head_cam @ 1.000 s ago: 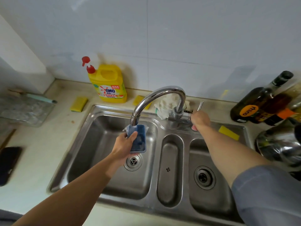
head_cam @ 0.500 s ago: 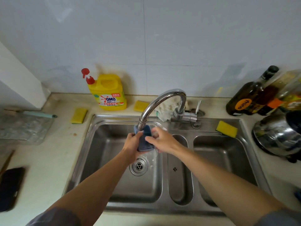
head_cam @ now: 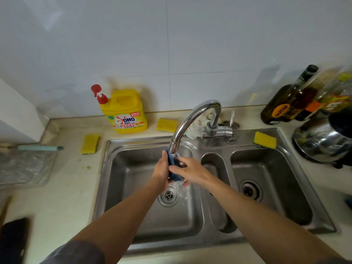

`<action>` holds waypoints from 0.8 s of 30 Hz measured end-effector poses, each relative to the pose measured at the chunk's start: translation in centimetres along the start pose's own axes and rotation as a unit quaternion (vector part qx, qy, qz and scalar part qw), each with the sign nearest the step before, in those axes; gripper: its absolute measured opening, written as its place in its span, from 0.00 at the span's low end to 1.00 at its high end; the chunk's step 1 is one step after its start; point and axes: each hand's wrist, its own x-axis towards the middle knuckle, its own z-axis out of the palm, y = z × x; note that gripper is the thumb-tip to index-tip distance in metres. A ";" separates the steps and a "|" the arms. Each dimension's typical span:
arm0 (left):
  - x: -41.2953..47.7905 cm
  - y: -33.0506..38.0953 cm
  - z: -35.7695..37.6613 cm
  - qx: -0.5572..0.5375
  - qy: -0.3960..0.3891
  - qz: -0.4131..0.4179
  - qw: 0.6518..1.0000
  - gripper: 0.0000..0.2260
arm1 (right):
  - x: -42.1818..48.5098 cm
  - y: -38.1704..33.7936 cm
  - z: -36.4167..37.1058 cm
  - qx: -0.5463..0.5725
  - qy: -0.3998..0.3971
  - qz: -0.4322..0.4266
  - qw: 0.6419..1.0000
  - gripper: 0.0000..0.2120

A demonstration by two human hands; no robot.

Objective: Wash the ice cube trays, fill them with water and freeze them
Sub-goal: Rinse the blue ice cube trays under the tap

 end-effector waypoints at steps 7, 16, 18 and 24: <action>0.9 1.4 -0.3 0.242 0.043 0.103 0.964 0.26 | 0.2 0.4 0.2 0.017 0.020 0.024 0.999 0.22; 2.1 2.6 -0.3 0.302 0.026 0.109 0.947 0.20 | 1.5 0.9 -0.5 0.045 0.023 0.045 0.998 0.22; 2.5 2.9 -0.4 0.307 0.022 0.118 0.944 0.21 | 1.9 0.9 -0.5 0.057 0.025 0.046 0.997 0.23; 3.1 3.1 0.3 0.233 0.029 0.018 0.972 0.17 | 2.3 0.4 -0.9 0.039 0.030 0.049 0.998 0.15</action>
